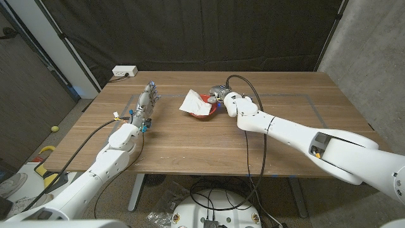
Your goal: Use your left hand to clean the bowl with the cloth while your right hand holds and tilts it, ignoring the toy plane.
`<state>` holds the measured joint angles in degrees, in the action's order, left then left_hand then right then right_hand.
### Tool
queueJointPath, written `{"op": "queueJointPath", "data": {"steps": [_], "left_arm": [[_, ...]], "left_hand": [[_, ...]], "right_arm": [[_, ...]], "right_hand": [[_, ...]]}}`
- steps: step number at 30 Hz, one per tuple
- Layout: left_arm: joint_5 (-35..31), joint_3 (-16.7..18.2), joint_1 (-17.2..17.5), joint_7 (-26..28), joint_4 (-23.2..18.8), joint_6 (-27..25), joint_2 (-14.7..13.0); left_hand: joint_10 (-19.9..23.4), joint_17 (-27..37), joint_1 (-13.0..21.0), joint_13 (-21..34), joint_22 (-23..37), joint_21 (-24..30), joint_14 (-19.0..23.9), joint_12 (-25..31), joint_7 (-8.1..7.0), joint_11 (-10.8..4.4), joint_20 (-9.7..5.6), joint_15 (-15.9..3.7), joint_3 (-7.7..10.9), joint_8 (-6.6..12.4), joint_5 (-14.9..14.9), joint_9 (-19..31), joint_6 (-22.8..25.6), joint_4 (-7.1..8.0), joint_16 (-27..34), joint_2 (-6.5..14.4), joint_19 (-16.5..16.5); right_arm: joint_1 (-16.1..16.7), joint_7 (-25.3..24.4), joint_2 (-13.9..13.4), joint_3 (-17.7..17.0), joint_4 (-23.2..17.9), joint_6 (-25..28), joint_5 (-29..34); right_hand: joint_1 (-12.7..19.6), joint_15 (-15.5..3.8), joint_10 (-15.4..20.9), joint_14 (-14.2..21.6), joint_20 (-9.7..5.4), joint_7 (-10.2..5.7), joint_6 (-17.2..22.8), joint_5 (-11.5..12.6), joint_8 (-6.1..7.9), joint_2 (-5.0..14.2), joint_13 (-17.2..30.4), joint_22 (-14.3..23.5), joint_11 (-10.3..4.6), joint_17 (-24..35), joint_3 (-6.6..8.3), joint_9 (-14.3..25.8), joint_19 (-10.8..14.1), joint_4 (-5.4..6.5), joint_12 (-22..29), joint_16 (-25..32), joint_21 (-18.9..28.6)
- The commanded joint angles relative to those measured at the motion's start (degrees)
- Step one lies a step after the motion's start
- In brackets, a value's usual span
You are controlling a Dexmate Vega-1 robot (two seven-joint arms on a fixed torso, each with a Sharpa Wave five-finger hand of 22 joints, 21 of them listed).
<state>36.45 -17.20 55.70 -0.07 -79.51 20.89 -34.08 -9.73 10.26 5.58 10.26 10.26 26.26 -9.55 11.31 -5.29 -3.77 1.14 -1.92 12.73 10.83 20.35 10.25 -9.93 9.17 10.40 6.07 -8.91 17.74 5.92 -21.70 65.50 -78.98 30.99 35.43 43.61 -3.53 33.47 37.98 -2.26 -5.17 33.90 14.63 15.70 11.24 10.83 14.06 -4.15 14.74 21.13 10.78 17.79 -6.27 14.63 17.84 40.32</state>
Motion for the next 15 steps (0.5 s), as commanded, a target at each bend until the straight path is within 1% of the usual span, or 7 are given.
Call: {"op": "queueJointPath", "data": {"steps": [1, 4, 7, 8, 9, 10, 15], "left_arm": [[-0.05, -0.2, -0.54, -0.21, 0.6, 0.21, 0.26], [0.05, -0.18, -0.65, -0.27, 0.8, 0.3, 0.38], [0.04, -0.15, -0.7, -0.2, 0.93, 0.42, 0.46], [0.04, -0.12, -0.7, -0.12, 0.94, 0.42, 0.48], [0.08, -0.09, -0.69, -0.04, 0.91, 0.33, 0.47], [0.05, -0.08, -0.7, 0.01, 0.95, 0.35, 0.47], [0.17, -0.14, -0.98, -0.23, 1.5, 0.35, 0.62]], "left_hand": [[-1.98, 0.14, 0.39, 0.17, 0.26, -0.03, -4.34, -0.03, -0.24, -0.06, 0.08, -0.19, -0.16, 0.17, 0.23, 0.33, -4.92, -0.16, 0.14, 1.17, -0.18], [-1.95, 0.14, 0.38, 0.17, 0.26, -0.06, -4.34, -0.02, -0.27, -0.07, 0.06, -0.21, -0.2, 0.19, 0.23, 0.33, -4.89, -0.15, 0.14, 1.16, -0.12], [-1.94, 0.14, 0.38, 0.17, 0.26, -0.06, -4.32, -0.01, -0.3, -0.08, 0.01, -0.28, -0.23, 0.19, 0.23, 0.33, -4.9, -0.15, 0.15, 1.15, -0.02], [-1.95, 0.14, 0.38, 0.17, 0.26, -0.09, -4.32, -0.02, -0.25, -0.01, 0.08, -0.2, -0.24, 0.18, 0.23, 0.33, -4.92, -0.15, 0.15, 1.14, -0.06], [-1.94, 0.14, 0.37, 0.17, 0.26, -0.1, -4.28, -0.02, -0.27, -0.01, 0.06, -0.27, -0.24, 0.18, 0.23, 0.33, -4.91, -0.15, 0.16, 1.14, -0.06], [-1.92, 0.14, 0.37, 0.17, 0.26, -0.12, -4.25, -0.01, -0.24, 0.0, 0.07, -0.18, -0.25, 0.19, 0.24, 0.33, -4.9, -0.15, 0.17, 1.16, -0.04], [-1.91, 0.14, 0.37, 0.17, 0.27, -0.18, -4.23, 0.0, -0.22, 0.01, 0.03, -0.23, -0.27, 0.2, 0.26, 0.33, -4.88, -0.13, 0.17, 1.24, 0.06]], "right_arm": [[1.01, -3.07, -0.72, 0.31, -0.34, -0.27, 2.77], [0.72, -2.03, -0.82, 0.69, -0.33, -0.12, 3.46], [-0.23, 1.15, -0.54, 1.37, 0.18, 0.61, 3.75], [-0.41, 2.04, -0.37, 1.4, 0.34, 0.96, 3.64], [-0.52, 2.85, -0.27, 1.26, 0.45, 1.05, 3.23], [-0.68, 3.58, -0.12, 1.31, 0.6, 1.34, 3.11], [-1.66, 5.62, 0.63, 2.39, 1.45, 2.23, 3.76]], "right_hand": [[3.0, -9.56, 2.16, 2.37, -3.98, -0.64, 1.78, 0.26, 0.01, -0.26, 0.17, 0.76, -0.62, 1.01, 1.61, 0.05, 1.3, -0.96, 0.4, 1.55, 1.87], [7.6, -9.92, 2.42, 4.88, -4.21, -1.15, 1.37, 0.24, -1.18, -1.2, 0.19, 1.72, -0.93, 2.57, 2.3, 0.03, 2.14, -3.37, -0.27, 3.84, 4.19], [10.89, -9.87, 1.71, 6.11, -4.0, -1.24, 0.0, 0.06, -2.53, -2.4, 0.25, 2.76, -0.95, 4.2, 1.69, 0.08, 2.06, -4.1, -1.24, 5.87, 6.15], [11.4, -9.47, 0.9, 6.23, -3.72, -1.02, -1.63, -0.16, -3.48, -4.14, 0.3, 3.28, -0.37, 4.8, 0.48, 0.11, 1.81, -3.96, -1.87, 6.6, 7.07], [10.78, -9.31, 0.25, 6.31, -3.49, -0.9, -3.26, -0.31, -4.23, -5.01, 0.34, 3.59, -0.08, 5.05, -0.48, 0.14, 1.51, -3.34, -2.29, 6.92, 7.57], [9.14, -8.85, -0.33, 6.2, -2.97, 0.16, -5.19, -0.48, -4.98, -6.46, 0.4, 3.97, 0.54, 5.13, -2.02, 0.16, 1.0, -2.38, -2.7, 7.04, 8.16], [7.5, -8.83, -2.95, 4.72, -2.41, 1.01, -9.14, -0.35, -5.87, -8.16, 0.52, 4.64, 1.1, 5.42, -4.07, 0.23, -0.32, -1.59, -3.79, 6.99, 9.08]]}}
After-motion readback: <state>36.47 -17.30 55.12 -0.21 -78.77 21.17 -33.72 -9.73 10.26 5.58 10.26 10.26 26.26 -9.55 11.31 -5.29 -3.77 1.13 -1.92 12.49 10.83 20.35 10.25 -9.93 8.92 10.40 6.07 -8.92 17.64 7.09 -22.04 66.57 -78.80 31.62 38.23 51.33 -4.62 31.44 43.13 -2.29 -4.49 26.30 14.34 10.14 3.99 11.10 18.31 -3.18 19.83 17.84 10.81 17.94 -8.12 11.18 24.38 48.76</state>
